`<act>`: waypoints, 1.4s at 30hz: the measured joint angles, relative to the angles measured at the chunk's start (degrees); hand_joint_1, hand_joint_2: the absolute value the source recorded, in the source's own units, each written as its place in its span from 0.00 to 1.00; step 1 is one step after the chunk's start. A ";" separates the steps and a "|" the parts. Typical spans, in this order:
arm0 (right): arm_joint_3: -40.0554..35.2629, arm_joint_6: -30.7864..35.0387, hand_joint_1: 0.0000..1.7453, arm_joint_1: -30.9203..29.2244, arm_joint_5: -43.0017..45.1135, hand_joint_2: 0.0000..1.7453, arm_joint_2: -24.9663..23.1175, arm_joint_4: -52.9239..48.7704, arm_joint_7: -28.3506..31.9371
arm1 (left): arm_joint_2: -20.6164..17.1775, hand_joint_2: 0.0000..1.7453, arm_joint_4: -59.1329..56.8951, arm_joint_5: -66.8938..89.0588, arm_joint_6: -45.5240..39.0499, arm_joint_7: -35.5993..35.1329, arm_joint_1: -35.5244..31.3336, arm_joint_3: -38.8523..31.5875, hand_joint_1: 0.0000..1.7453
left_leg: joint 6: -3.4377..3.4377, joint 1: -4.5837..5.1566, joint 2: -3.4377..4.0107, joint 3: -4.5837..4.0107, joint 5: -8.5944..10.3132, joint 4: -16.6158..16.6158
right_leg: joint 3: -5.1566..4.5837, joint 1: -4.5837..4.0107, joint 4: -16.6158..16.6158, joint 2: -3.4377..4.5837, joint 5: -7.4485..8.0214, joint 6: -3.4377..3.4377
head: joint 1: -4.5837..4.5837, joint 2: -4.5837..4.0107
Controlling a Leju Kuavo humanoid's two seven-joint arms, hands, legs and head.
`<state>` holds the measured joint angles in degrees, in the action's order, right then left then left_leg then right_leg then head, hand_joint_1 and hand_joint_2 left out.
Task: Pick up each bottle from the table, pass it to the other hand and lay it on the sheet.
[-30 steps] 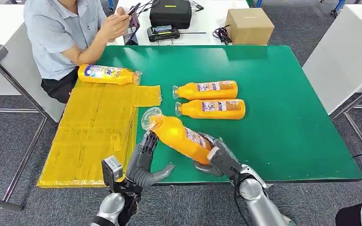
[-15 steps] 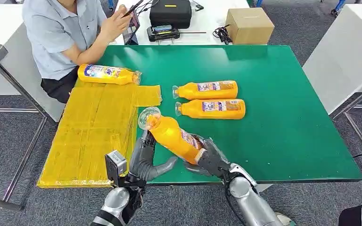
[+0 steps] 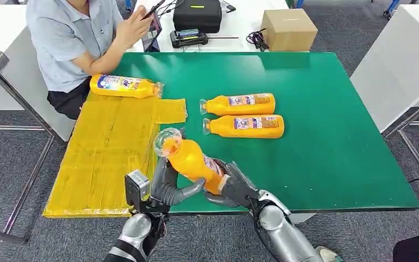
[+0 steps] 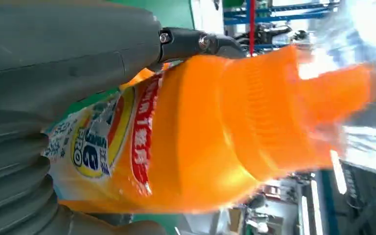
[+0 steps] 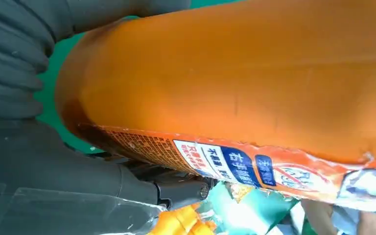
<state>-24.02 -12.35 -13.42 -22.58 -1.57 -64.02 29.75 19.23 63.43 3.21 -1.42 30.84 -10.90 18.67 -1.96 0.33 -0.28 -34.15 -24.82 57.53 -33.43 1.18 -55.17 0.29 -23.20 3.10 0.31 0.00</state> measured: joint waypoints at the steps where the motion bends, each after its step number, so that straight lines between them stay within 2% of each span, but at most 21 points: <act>1: -0.30 -0.11 1.00 -0.02 0.09 1.00 -0.11 -0.39 -0.20 | 0.00 1.00 -0.52 -0.58 -0.28 -0.24 -0.06 -0.06 0.00 | 0.00 0.00 0.00 0.00 0.00 0.00 | 0.00 0.00 0.00 0.00 0.00 0.00 | 0.02 0.00; 6: -0.85 -0.57 1.00 -0.05 0.33 1.00 -0.09 -1.07 -0.68 | 0.02 1.00 -1.83 -2.08 0.11 -0.76 -0.45 -0.26 0.00 | -0.01 0.00 -0.02 -0.04 0.01 0.00 | -0.02 0.00 0.00 -0.04 0.00 0.00 | 0.02 0.00; 7: -0.98 -0.63 1.00 -0.08 0.39 1.00 -0.09 -1.09 -0.68 | 0.02 1.00 -2.01 -2.18 0.20 -0.70 -0.51 -0.26 0.44 | -0.01 0.00 -0.02 -0.04 0.01 0.00 | -0.02 0.00 0.00 -0.04 0.00 0.00 | 0.00 0.00; 8: -1.07 -0.70 1.00 -0.14 0.41 1.00 -0.09 -1.09 -0.70 | 0.02 1.00 -2.14 -2.29 0.22 -0.63 -0.54 -0.26 1.00 | -0.01 0.00 -0.02 -0.04 0.01 0.00 | -0.02 0.00 0.00 -0.05 0.00 0.00 | 0.00 0.00; 14: -1.55 -1.14 0.98 -0.66 1.03 1.00 -0.09 -1.05 -0.70 | 0.09 1.00 -2.58 -4.57 1.22 -0.07 -0.64 -0.22 1.00 | -0.01 0.00 -0.03 -0.06 0.01 0.00 | -0.04 0.00 -0.01 -0.05 0.00 0.00 | 0.00 0.00; 16: -1.81 -1.14 0.91 -0.90 1.33 1.00 -0.09 -1.03 -0.68 | 0.09 1.00 -2.66 -4.85 1.44 0.26 -0.76 -0.28 1.00 | -0.01 0.00 -0.03 -0.07 0.01 0.00 | -0.04 0.00 -0.01 -0.05 0.00 0.00 | 0.00 0.00; 17: -1.90 -1.11 0.77 -1.03 1.35 1.00 -0.07 -1.00 -0.68 | 0.09 1.00 -2.73 -4.94 1.47 0.29 -0.86 -0.31 1.00 | -0.01 0.00 -0.03 -0.07 0.01 0.00 | -0.05 0.00 -0.01 -0.05 0.00 0.00 | 0.00 0.00; 18: -1.92 -1.11 0.17 -1.09 1.40 1.00 -0.07 -1.00 -0.61 | 0.09 1.00 -2.73 -4.96 1.47 0.31 -0.95 -0.33 1.00 | -0.01 0.00 -0.03 -0.07 0.01 0.00 | -0.04 0.00 -0.01 -0.05 0.00 0.00 | 0.00 0.00; 19: -1.94 -1.14 0.00 -1.09 1.46 1.00 -0.09 -1.00 -0.59 | 0.09 1.00 -2.73 -5.03 1.51 0.31 -1.01 -0.35 1.00 | -0.01 0.00 -0.04 -0.07 0.01 0.00 | -0.04 0.00 -0.01 -0.05 0.00 0.00 | 0.00 0.00; 30: -1.73 -0.89 0.00 -1.20 4.15 1.00 -0.07 0.99 -0.44 | 0.11 1.00 -0.48 -7.56 4.04 -1.16 -0.39 -0.92 1.00 | -0.01 0.00 -0.04 -0.11 0.01 0.00 | -0.09 0.00 -0.01 -0.06 0.00 0.00 | 0.00 0.00; 33: -0.67 0.13 0.00 -0.95 4.11 1.00 -0.35 1.99 -0.46 | 0.11 1.00 1.40 -1.30 -0.58 -2.49 -0.13 -1.20 1.00 | -0.01 0.00 -0.04 -0.11 0.01 0.00 | -0.10 0.00 -0.01 -0.06 0.00 0.00 | 0.02 0.00; 36: 1.55 1.42 0.00 0.52 3.21 1.00 -0.35 2.10 -1.03 | 0.09 1.00 5.00 15.67 -10.18 -6.70 0.56 -1.96 1.00 | -0.01 0.00 -0.06 -0.14 0.01 0.00 | -0.11 0.00 -0.01 -0.08 0.00 0.00 | 0.02 0.00; 42: 5.64 1.71 0.00 2.54 2.25 1.00 -1.25 2.12 -1.68 | 0.09 1.00 11.33 27.11 -13.05 -7.98 1.52 -4.48 1.00 | -0.01 0.00 -0.04 -0.19 0.01 0.00 | -0.17 0.00 -0.02 -0.07 0.00 0.00 | 0.00 0.00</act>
<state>-18.38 -10.64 -10.87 -20.33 -2.82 -61.90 28.06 19.32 74.75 30.32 -14.47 22.86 -9.38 14.18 -1.96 0.33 -0.32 -34.34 -24.81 57.53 -33.60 1.18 -55.19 0.22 -23.20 3.10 0.31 0.00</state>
